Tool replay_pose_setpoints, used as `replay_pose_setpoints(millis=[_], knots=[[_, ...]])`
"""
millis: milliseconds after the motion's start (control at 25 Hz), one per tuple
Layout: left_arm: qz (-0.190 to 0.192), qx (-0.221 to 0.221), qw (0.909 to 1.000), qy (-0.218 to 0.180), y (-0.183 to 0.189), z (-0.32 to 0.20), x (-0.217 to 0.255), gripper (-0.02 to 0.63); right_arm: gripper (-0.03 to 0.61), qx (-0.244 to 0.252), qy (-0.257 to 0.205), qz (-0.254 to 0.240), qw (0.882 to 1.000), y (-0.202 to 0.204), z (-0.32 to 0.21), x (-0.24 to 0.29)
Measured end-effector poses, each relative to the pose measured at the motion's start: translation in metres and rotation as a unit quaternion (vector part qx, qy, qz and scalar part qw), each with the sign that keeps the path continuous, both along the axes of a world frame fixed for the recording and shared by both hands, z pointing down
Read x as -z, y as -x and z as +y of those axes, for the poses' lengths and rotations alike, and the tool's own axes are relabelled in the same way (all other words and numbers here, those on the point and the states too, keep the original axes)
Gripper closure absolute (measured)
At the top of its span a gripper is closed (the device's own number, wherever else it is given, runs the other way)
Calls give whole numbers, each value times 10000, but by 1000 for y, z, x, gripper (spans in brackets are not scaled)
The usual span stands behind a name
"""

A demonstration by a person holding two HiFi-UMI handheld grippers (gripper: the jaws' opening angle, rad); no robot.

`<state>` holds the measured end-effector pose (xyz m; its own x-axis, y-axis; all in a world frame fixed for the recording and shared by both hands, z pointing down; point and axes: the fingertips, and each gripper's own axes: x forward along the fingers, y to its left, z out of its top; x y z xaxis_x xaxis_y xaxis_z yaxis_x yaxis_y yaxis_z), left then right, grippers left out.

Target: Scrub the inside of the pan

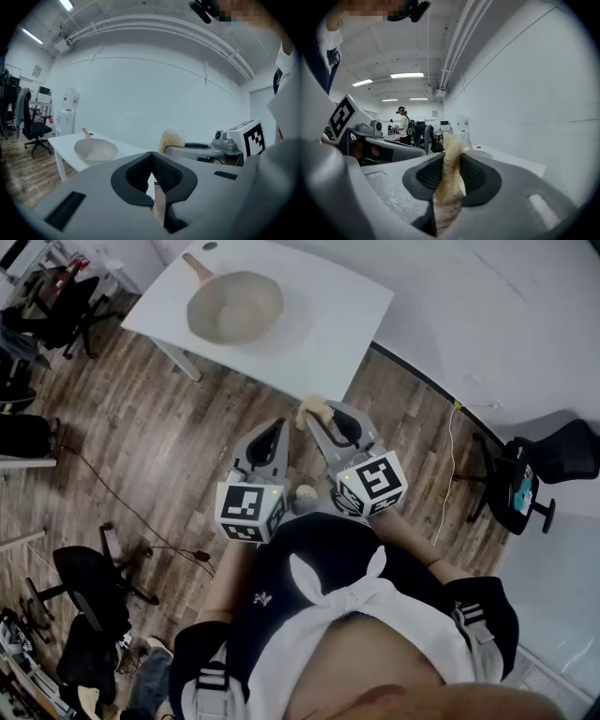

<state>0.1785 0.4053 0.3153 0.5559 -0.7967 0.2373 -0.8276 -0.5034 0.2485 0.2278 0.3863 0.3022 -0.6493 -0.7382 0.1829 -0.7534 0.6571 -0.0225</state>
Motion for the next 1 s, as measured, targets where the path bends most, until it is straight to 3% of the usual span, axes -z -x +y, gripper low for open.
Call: replay_pose_setpoints(millis=[680,840,1000], knots=[[26,25,10000,93,106,5,-19,609,489,-73,-12,5,10000,97,-3,-21],[234,-28,9995,226,118,3,-26,609,489,-54,109,58,9999,107,-9,-31],[184,-44,9994,280,123,-10,-35,609,488,13,253,171,9995,109,-27,-46]])
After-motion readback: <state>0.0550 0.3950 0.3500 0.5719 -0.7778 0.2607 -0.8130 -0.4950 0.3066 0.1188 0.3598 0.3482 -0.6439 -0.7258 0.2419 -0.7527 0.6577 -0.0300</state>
